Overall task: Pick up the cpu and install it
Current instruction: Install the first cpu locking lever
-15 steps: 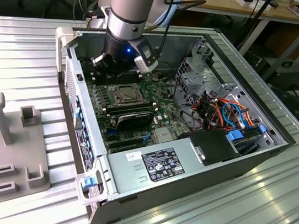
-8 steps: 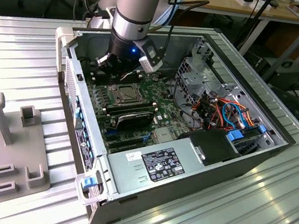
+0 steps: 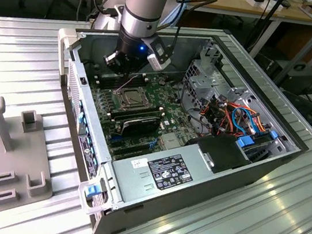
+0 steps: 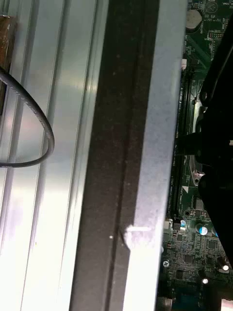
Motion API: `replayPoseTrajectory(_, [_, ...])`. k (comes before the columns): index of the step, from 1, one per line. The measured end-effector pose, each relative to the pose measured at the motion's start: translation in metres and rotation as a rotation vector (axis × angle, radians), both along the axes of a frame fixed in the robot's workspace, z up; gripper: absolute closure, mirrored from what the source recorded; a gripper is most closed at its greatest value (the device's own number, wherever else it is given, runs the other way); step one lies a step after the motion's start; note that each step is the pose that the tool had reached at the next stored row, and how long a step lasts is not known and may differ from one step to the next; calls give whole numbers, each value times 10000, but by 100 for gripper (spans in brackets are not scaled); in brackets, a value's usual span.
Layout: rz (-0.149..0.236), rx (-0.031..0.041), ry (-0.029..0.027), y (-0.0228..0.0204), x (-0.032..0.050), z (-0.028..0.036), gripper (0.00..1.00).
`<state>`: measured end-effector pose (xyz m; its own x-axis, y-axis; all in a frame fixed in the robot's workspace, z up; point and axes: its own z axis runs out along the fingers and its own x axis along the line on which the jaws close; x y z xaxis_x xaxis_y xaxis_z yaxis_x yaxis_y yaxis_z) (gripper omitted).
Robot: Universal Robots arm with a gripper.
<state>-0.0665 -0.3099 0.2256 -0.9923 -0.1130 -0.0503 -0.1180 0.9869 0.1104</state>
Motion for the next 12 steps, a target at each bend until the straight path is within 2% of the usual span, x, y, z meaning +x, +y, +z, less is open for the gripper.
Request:
replayPoseTrajectory(1, [-1, -1, 1, -14, 0, 1, 89])
replayPoseTrajectory(12, [1, 1, 1, -23, 35, 0, 89])
